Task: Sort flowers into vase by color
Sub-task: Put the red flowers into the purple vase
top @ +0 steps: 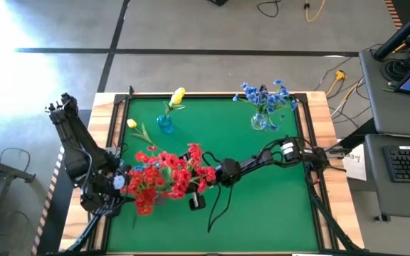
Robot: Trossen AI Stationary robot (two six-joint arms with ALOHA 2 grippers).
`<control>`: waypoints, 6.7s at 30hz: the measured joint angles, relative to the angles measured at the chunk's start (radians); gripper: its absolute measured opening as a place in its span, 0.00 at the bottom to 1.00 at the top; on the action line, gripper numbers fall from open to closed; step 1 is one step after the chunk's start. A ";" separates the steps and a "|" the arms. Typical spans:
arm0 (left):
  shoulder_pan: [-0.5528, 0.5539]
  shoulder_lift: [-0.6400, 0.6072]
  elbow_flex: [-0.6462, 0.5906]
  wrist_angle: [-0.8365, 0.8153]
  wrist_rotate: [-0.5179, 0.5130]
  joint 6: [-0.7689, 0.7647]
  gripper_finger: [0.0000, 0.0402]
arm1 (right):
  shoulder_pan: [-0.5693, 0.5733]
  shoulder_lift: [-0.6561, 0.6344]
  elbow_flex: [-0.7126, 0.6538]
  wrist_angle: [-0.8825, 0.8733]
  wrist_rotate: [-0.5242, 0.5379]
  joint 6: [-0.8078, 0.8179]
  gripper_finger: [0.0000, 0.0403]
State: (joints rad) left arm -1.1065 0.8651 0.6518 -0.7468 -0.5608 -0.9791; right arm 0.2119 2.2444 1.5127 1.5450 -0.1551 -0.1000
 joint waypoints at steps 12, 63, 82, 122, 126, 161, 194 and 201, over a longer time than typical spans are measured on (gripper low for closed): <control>0.000 0.034 -0.026 0.005 -0.043 -0.004 0.36 | 0.000 0.000 0.027 -0.057 0.025 -0.020 0.04; 0.000 0.080 -0.026 0.022 -0.057 -0.036 0.36 | 0.010 0.084 0.242 -0.296 0.082 -0.005 0.04; 0.000 0.069 0.076 -0.014 -0.019 -0.035 0.36 | 0.004 0.084 0.242 -0.479 0.106 -0.024 0.04; 0.000 0.070 0.122 -0.092 0.003 -0.033 0.36 | 0.013 0.083 0.242 -0.694 0.186 -0.076 0.07; 0.000 0.070 0.122 -0.092 0.004 -0.033 0.36 | 0.019 0.081 0.241 -0.700 0.209 -0.058 0.17; 0.000 0.072 0.122 -0.109 0.001 -0.053 0.36 | 0.042 -0.015 0.241 -0.964 0.287 -0.002 0.04; -0.001 0.061 0.122 -0.106 0.053 -0.132 0.36 | 0.034 -0.010 0.244 -1.033 0.286 -0.049 0.04; 0.000 0.039 0.122 -0.107 0.081 -0.161 0.36 | 0.034 -0.004 0.244 -1.048 0.290 -0.010 0.21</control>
State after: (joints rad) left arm -1.1069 0.9039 0.7738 -0.8537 -0.4798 -1.1398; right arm 0.2462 2.2402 1.7565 0.4973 0.1345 -0.1101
